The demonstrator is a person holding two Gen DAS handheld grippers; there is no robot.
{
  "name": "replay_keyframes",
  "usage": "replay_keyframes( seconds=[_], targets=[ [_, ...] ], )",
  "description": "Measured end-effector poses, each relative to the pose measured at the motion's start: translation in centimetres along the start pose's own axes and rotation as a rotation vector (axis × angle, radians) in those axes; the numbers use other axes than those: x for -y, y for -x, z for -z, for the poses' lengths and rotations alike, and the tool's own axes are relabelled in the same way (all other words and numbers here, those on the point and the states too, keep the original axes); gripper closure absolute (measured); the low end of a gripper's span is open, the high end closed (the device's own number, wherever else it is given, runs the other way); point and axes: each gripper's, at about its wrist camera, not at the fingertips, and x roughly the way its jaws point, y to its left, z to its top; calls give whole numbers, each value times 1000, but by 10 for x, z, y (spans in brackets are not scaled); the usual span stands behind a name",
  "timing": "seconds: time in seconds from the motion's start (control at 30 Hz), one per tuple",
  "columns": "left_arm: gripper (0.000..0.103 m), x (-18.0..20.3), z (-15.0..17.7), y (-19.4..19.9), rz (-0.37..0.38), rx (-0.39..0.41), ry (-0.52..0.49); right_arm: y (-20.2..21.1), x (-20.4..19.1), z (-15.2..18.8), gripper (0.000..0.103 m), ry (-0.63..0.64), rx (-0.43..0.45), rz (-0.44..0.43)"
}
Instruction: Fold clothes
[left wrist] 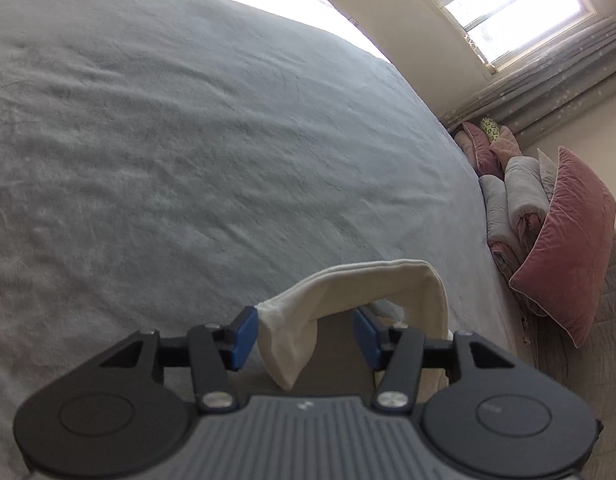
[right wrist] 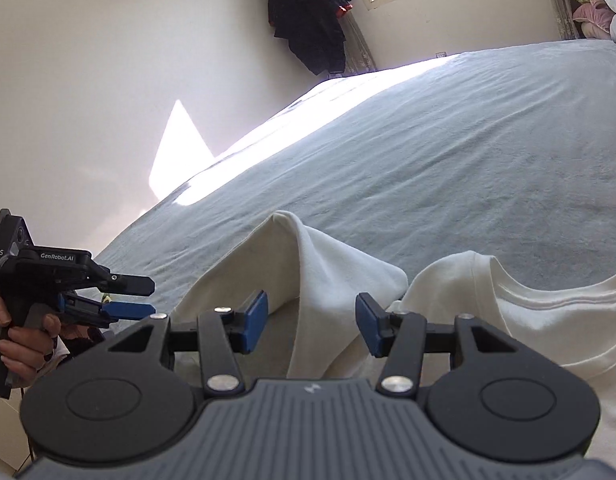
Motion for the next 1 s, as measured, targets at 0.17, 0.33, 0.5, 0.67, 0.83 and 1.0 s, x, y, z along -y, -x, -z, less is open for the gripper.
replay_keyframes(
  seconds=[0.17,0.33,0.5,0.67,0.83,1.0],
  targets=[
    [41,-9,-7,-22,41,-75,175,-22,-5,9,69,53,43,-14],
    [41,-8,-7,-52,69,-144,326,-22,2,20,97,92,19,-58],
    [40,3,-2,-53,62,-128,386,-1,19,15,97,117,-33,-158],
    [38,17,0,-31,34,-71,369,18,32,19,97,161,-84,-171],
    [36,34,10,-27,56,-62,359,24,30,27,97,260,-146,-103],
    [35,52,22,-64,50,-115,370,16,41,29,97,263,-175,-92]
  ],
)
